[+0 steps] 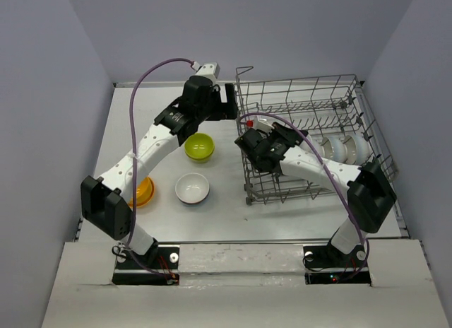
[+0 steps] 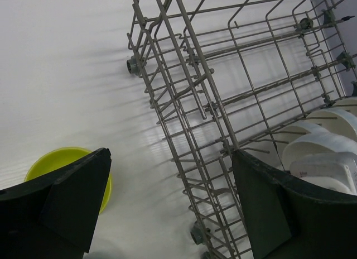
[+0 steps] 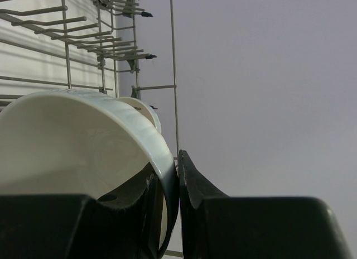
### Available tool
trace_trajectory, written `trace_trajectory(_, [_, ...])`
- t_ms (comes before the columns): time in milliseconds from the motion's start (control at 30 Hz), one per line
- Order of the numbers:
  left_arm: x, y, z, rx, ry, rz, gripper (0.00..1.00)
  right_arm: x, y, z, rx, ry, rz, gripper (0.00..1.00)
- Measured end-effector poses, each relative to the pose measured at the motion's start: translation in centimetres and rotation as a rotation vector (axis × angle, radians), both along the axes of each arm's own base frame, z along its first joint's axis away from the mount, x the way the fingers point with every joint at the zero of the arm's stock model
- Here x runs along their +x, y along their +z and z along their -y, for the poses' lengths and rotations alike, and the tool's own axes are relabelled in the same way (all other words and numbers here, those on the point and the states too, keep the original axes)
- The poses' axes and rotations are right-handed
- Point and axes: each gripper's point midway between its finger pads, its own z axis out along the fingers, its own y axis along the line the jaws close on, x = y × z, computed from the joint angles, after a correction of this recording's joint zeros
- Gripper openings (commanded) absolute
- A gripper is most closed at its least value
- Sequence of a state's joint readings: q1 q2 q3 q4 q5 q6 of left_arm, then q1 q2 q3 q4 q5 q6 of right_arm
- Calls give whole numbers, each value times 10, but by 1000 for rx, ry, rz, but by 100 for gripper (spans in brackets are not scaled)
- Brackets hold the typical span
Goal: Load the bowls into the dish rack
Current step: Insert the bowl into the dish rack.
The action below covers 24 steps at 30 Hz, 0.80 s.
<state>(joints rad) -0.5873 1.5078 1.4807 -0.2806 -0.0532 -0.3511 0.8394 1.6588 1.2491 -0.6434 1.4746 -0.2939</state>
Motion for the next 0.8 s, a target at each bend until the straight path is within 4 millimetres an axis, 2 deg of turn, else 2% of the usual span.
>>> trace_trajectory(133, [17,-7,12,1,4,-18,99,-2,0,0,2,7,1,19])
trace_trajectory(367, [40,21,24,-50,17,32,99,-4,0,-1,0,14,-1,19])
trace_trajectory(467, [47,23,27,-57,21,35,99,-4,0,-1,-1,14,-1,19])
trace_trajectory(567, [56,13,30,-52,28,19,99,-4,0,-1,-1,14,-1,19])
trace_trajectory(800, [77,-30,41,-22,45,-54,99,-4,0,-1,-2,14,-2,19])
